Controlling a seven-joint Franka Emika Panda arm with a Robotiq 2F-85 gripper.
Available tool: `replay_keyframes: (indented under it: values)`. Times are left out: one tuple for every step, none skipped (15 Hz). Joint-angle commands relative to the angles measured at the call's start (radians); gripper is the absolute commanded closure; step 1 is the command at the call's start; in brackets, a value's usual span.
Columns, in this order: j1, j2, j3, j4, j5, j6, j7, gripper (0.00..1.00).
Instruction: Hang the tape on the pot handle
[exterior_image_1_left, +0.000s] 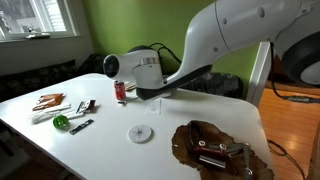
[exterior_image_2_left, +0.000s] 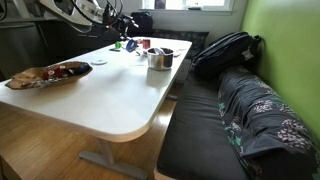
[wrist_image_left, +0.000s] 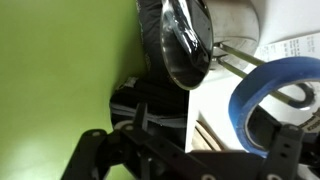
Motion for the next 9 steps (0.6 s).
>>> replay_keyframes:
  values:
    - [-0.003, -0.034, -0.017, -0.033, 0.024, -0.087, 0.09, 0.0]
    - [-0.009, -0.036, -0.021, -0.037, 0.023, -0.104, 0.106, 0.0]
    - [-0.019, -0.035, -0.023, -0.039, 0.018, -0.107, 0.11, 0.01]
    - [-0.029, -0.033, -0.02, -0.043, 0.016, -0.101, 0.107, 0.0]
    - [-0.04, -0.025, -0.018, -0.04, 0.018, -0.093, 0.106, 0.0]
    - [-0.053, -0.015, -0.011, -0.038, 0.019, -0.082, 0.1, 0.0]
    - [-0.06, -0.008, -0.01, -0.038, 0.018, -0.084, 0.1, 0.0]
    - [-0.069, -0.001, -0.008, -0.038, 0.02, -0.089, 0.098, 0.0]
    - [-0.075, 0.001, -0.004, -0.042, 0.024, -0.096, 0.097, 0.0]
